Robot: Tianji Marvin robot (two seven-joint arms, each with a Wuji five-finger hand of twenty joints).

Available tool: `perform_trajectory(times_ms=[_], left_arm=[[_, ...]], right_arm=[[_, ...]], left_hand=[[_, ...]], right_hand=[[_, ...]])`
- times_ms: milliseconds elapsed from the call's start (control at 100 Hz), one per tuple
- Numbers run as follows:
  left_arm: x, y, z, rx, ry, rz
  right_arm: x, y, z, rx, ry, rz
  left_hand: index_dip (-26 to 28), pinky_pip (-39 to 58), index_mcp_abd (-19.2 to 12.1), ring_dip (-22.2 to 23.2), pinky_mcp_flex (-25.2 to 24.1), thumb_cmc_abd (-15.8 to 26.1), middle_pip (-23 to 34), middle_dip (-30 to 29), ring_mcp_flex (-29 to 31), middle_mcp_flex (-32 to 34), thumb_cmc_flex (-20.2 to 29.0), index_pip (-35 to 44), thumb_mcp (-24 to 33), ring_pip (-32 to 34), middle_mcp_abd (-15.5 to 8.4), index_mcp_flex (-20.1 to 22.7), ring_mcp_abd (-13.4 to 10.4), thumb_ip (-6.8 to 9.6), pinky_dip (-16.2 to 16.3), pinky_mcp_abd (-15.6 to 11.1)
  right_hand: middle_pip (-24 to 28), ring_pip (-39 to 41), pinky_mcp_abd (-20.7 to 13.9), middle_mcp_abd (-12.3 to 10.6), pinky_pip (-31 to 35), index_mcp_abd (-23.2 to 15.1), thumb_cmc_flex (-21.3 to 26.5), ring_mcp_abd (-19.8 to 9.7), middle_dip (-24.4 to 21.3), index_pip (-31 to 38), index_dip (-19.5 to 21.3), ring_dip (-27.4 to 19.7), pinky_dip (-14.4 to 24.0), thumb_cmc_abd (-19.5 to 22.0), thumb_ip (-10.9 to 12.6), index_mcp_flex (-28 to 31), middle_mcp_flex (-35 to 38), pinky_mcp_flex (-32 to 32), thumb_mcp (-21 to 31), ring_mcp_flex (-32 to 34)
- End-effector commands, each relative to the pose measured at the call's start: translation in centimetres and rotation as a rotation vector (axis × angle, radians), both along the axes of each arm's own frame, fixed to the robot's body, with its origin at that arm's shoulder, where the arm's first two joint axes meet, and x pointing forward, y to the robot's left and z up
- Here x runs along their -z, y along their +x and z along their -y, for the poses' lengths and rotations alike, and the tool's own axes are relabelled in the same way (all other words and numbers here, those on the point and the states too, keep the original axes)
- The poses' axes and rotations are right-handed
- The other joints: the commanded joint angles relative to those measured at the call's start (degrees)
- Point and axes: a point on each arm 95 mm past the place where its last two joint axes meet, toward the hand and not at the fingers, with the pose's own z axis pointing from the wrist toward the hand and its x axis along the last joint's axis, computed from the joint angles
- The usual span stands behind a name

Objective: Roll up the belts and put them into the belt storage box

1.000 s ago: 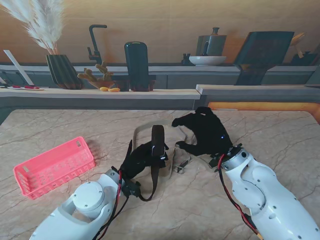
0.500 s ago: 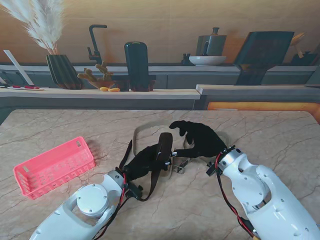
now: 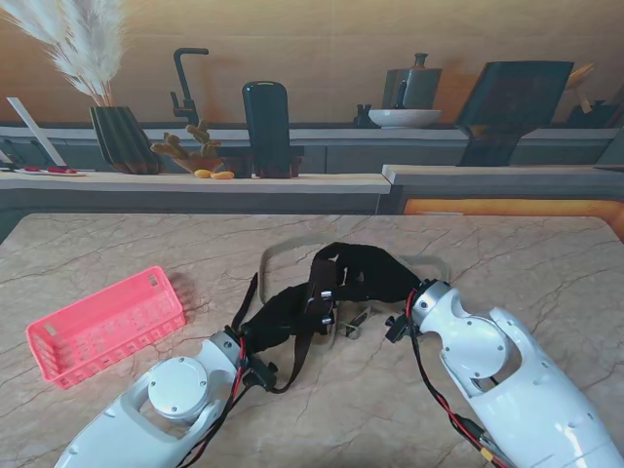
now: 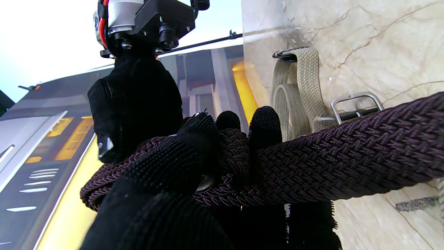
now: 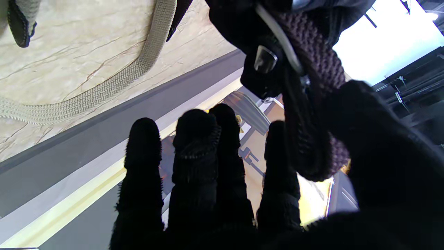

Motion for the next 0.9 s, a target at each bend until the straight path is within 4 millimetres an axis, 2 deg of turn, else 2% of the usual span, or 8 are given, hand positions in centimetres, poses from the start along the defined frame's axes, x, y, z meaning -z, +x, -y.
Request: perform_trajectory(times_ms=[0, 100, 300, 380, 490, 590, 680, 890], left_arm=[[-0.1, -0.1, 0.1, -0.001, -0.004, -0.006], [-0.1, -0.1, 0.1, -0.003, -0.004, -0.010], [-0.1, 0.0, 0.0, -0.013, -0.007, -0.012], [0.0, 0.1, 0.0, -0.023, -0.022, -0.030], [0.1, 0.3, -0.2, -0.038, -0.058, -0.052], [0.1, 0.4, -0.4, -0.034, -0.063, -0.033], [0.0, 0.5, -0.5, -0.041, -0.062, -0.005], [0.1, 0.5, -0.6, -0.010, -0.055, -0.006]], right_arm=[[0.2, -0.1, -0.5, -0.012, -0.003, 0.006], [0.3, -0.2, -0.7, -0.027, 0.000, 0.000], [0.5, -0.2, -1.2, -0.041, 0.020, -0.016], [0.3, -0.2, -1.3, -0.035, 0.030, 0.000], [-0.6, -0.3, -1.2, -0.009, 0.049, 0.041], [-1.9, -0.4, -1.2, 0.026, 0.070, 0.102], [-3.3, -0.6, -1.2, 0.058, 0.095, 0.157], [-6.5, -1.3, -1.1, 0.099, 0.106, 0.308]], left_hand=[[1.59, -0.09, -5.33, 0.16, -0.41, 7.91, 3.45, 0.45, 0.74, 1.88, 6.84, 4.82, 1.97, 0.95, -4.02, 2.38, 0.09, 3.70, -0.06, 0.19], [1.66, -0.13, -5.32, 0.06, -0.43, 7.94, 3.40, 0.47, 0.66, 1.81, 6.84, 4.69, 1.94, 0.88, -3.98, 2.41, 0.09, 3.68, -0.12, 0.17], [0.67, -0.16, -4.85, 0.02, -0.38, 5.40, 0.76, -0.10, 0.73, 2.88, 5.84, 2.86, 2.44, -0.02, -3.42, 2.96, 0.57, 2.45, -0.28, 0.27], [-4.39, -1.11, -4.41, -1.71, -1.60, -2.52, -9.42, 0.81, -1.19, 4.33, -6.24, -0.99, 8.91, -1.82, -2.12, 2.05, 0.84, 1.36, -0.58, 0.43], [-8.97, -3.39, -1.20, -4.64, -2.93, -5.15, -0.71, -19.57, -3.42, -4.12, -22.98, -9.00, 10.75, -5.15, -1.40, 1.01, 0.91, 3.40, -0.92, 0.71], [-12.18, -8.30, 0.21, -12.16, -3.65, -9.83, -2.79, -24.63, -4.43, -4.25, -32.70, -12.65, 12.41, -13.60, -1.02, 0.47, -0.79, 3.19, -3.60, -0.31], [-13.89, -11.54, 0.33, -21.27, -2.93, -11.64, -6.08, -29.59, -5.70, -4.00, -35.12, -14.44, 14.24, -20.60, -0.86, 1.02, -2.65, 2.39, -7.31, -1.77], [-14.92, -12.95, 0.22, -23.48, -3.40, -11.74, -6.61, -31.32, -6.26, -3.86, -33.92, -15.67, 14.70, -20.97, -1.05, 1.43, -3.07, 2.40, -9.18, -1.68]], right_hand=[[0.67, 0.71, -0.48, -1.52, 2.05, -3.25, 1.93, -0.52, -1.45, 3.52, -0.23, -0.46, 1.32, -2.73, -0.01, 4.54, 2.91, 0.81, 7.07, 2.48], [0.26, -0.09, -0.38, -2.69, 2.45, -6.21, 5.24, -0.14, -3.94, 12.84, -8.72, -1.14, 0.93, -4.35, -5.84, 8.40, 6.64, 1.45, 8.93, 4.28], [-7.11, -4.23, 0.80, -3.81, 2.99, -8.63, 9.64, 2.56, -12.51, 20.45, -15.87, -3.58, 0.32, -2.71, -6.81, 21.86, 17.86, 2.16, 10.09, 7.20], [-10.93, -7.80, 1.21, -4.67, 3.13, -8.56, 9.01, 2.70, -15.55, 21.19, -17.86, -5.82, -0.21, -3.89, -7.03, 23.62, 20.94, 2.55, 11.54, 8.29], [-12.44, -10.00, 1.23, -5.16, 3.04, -8.23, 8.66, 2.63, -16.30, 21.52, -18.59, -7.23, -0.70, -4.39, -7.22, 24.26, 21.85, 2.24, 12.50, 8.52], [-12.67, -10.69, 1.12, -5.42, 3.16, -8.38, 8.51, 2.50, -16.20, 21.65, -18.52, -7.65, -0.83, -4.37, -7.24, 24.07, 21.92, 2.15, 12.84, 8.44], [-12.48, -10.60, 1.23, -4.85, 3.37, -7.27, 8.82, 2.95, -15.87, 21.80, -18.57, -7.67, -0.87, -4.58, -7.23, 24.19, 21.84, 1.92, 13.22, 8.32], [-12.36, -10.48, 1.18, -4.99, 3.77, -7.29, 8.37, 2.86, -15.75, 21.85, -18.72, -7.77, -0.98, -4.65, -7.33, 24.28, 21.92, 1.88, 13.72, 8.41]])
